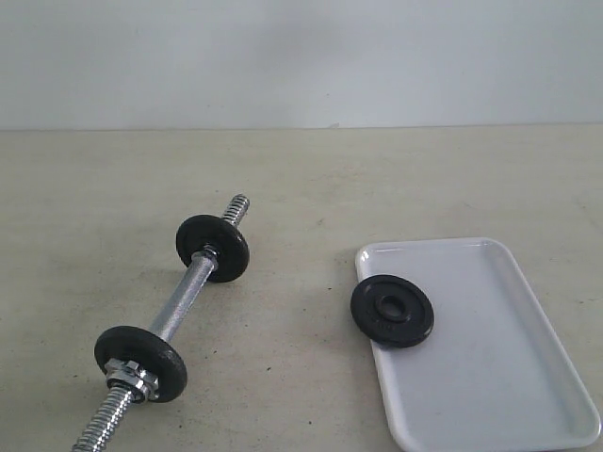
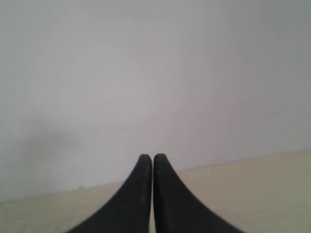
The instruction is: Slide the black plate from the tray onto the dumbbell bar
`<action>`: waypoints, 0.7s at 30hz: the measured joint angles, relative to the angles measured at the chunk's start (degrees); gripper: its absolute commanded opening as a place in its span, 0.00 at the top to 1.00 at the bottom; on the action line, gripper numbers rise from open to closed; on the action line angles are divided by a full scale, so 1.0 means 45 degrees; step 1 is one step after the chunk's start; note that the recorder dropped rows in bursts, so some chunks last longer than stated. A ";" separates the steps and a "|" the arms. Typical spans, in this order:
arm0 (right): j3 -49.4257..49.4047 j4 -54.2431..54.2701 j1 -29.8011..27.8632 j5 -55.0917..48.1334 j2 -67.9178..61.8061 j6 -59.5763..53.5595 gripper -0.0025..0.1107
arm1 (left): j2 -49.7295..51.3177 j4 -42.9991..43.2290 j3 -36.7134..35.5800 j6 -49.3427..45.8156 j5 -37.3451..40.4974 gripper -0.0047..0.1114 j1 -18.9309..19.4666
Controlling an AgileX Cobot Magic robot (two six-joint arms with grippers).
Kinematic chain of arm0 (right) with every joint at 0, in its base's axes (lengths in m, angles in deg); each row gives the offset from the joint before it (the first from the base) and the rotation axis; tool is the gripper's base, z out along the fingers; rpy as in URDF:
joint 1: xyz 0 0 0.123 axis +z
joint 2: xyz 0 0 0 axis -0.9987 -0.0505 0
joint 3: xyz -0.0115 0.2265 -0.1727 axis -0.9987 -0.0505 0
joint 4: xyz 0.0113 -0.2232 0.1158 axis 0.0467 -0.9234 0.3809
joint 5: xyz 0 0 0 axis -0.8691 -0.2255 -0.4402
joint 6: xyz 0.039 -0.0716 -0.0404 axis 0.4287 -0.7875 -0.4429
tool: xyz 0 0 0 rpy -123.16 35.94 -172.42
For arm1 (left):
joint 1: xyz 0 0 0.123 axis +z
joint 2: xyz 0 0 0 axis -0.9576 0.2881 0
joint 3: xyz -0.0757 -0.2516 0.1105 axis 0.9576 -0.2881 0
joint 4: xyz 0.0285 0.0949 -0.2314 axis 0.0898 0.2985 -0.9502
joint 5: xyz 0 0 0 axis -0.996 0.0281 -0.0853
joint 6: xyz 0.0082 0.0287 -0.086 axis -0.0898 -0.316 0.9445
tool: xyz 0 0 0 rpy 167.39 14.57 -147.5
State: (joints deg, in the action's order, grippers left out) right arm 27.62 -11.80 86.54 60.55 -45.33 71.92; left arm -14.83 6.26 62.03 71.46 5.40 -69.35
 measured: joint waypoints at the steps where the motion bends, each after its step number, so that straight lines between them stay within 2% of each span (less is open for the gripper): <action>1: 0.0000 0.0000 0.0000 -0.0386 0.0000 0.0000 0.98 | 0.0000 0.0000 0.0000 0.0000 0.0038 0.92 0.0000; 8: 0.0374 0.0000 0.0000 -0.1983 -0.0975 0.0000 0.98 | 0.0000 0.0000 0.0000 0.0000 0.0336 0.92 -0.0050; 14: 0.1511 0.0051 0.0023 -0.2627 -0.2249 0.0160 0.98 | 0.0000 -0.0061 0.1084 -0.0222 0.1304 0.92 -0.0076; 17: 0.2253 0.0260 0.0285 -0.3248 -0.2909 0.0160 0.98 | 0.0000 -0.1039 0.1717 -0.1593 0.2119 0.92 -0.0076; 21: 0.3200 0.0434 0.0774 -0.4495 -0.3951 -0.0018 0.98 | 0.0688 -0.3735 0.2243 -0.4657 0.2757 0.92 -0.0076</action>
State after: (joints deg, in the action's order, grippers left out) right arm 42.02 -9.85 90.02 40.32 -63.11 71.84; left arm -11.74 -10.55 72.13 50.51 17.81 -69.69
